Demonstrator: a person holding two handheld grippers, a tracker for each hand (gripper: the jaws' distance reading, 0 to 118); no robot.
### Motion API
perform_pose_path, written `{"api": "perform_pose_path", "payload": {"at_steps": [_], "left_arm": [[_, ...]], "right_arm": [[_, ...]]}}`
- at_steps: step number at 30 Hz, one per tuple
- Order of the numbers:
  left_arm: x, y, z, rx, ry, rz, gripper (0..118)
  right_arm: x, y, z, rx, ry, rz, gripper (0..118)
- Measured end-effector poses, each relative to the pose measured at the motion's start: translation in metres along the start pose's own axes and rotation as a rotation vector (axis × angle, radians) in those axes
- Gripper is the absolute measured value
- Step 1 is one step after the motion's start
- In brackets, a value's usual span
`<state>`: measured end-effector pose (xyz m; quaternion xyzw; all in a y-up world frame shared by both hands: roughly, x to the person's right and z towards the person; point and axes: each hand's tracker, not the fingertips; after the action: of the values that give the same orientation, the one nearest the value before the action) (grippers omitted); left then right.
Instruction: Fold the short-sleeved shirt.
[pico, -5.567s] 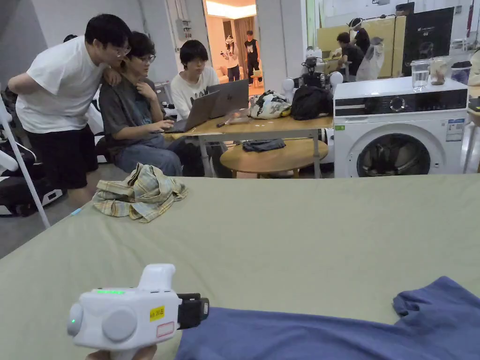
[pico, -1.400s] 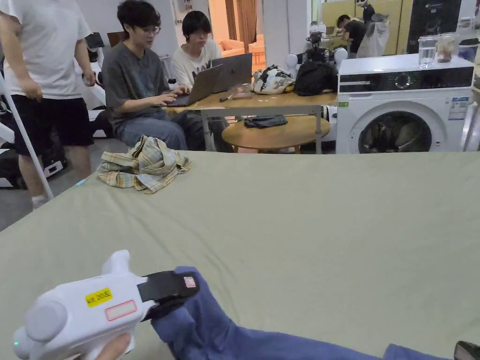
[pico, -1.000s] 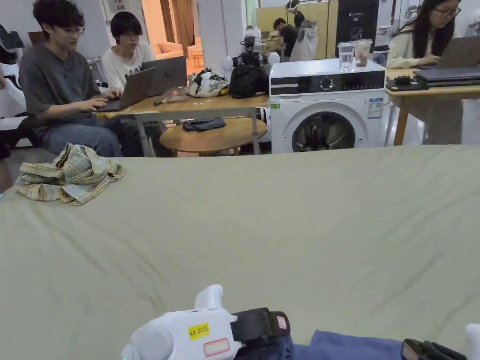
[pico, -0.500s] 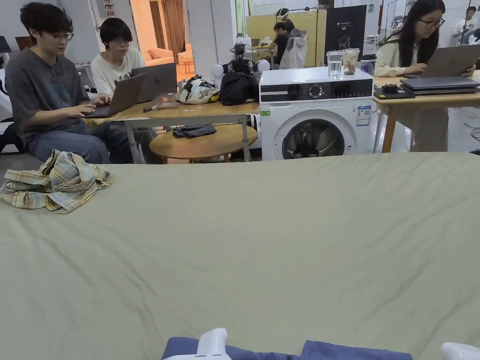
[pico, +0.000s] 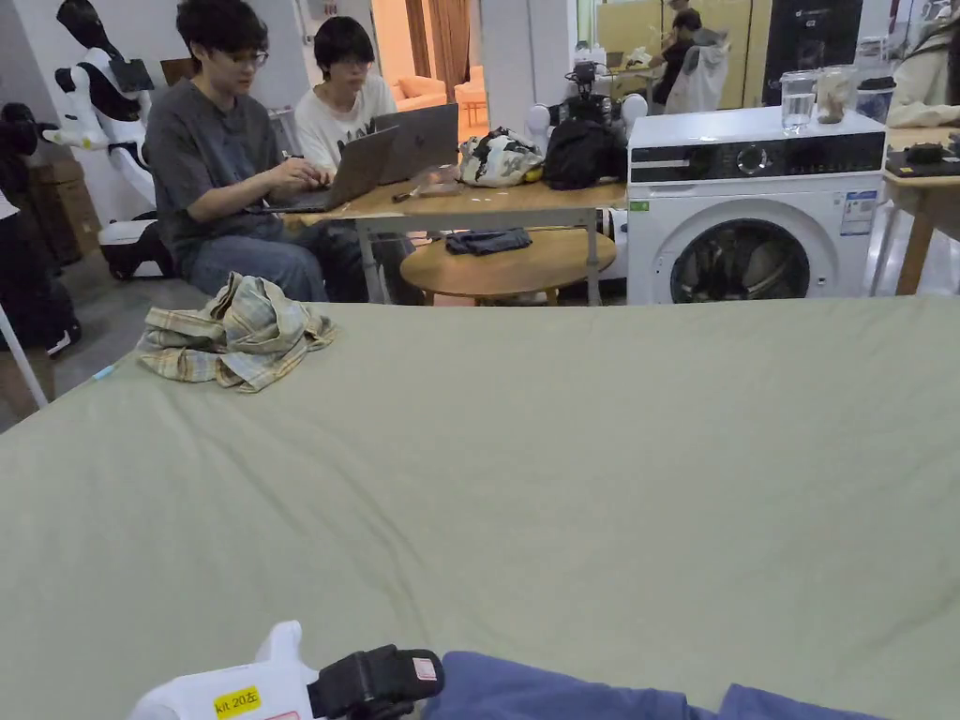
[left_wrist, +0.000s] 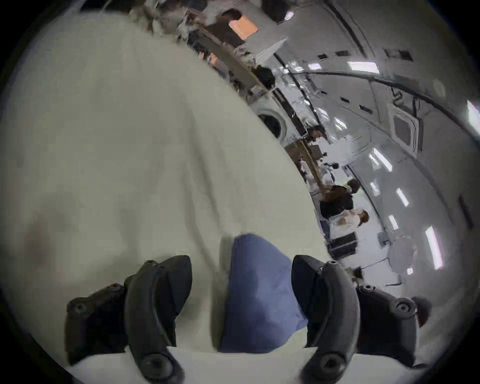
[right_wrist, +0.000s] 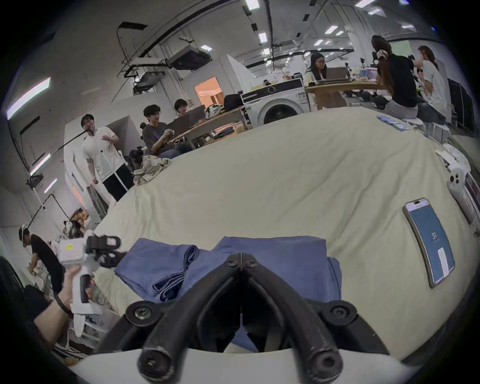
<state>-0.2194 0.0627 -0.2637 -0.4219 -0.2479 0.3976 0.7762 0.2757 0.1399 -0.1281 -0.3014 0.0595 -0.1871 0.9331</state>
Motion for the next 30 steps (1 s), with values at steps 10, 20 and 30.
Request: {"api": "perform_pose_path", "payload": {"at_steps": [10,20,30], "left_arm": [[0.014,-0.01,-0.005,0.084,-0.102,0.082,3],[0.164,-0.012,0.008,0.082,0.012,-0.468,3],[0.199,-0.106,-0.192,-0.341,0.007,-0.557,9]], "right_arm": [[0.005,-0.001,0.014,0.01,-0.036,0.001,0],[0.012,0.008,0.014,0.05,-0.026,-0.035,0],[0.034,0.004,0.055,0.124,-0.078,-0.094,0]]}}
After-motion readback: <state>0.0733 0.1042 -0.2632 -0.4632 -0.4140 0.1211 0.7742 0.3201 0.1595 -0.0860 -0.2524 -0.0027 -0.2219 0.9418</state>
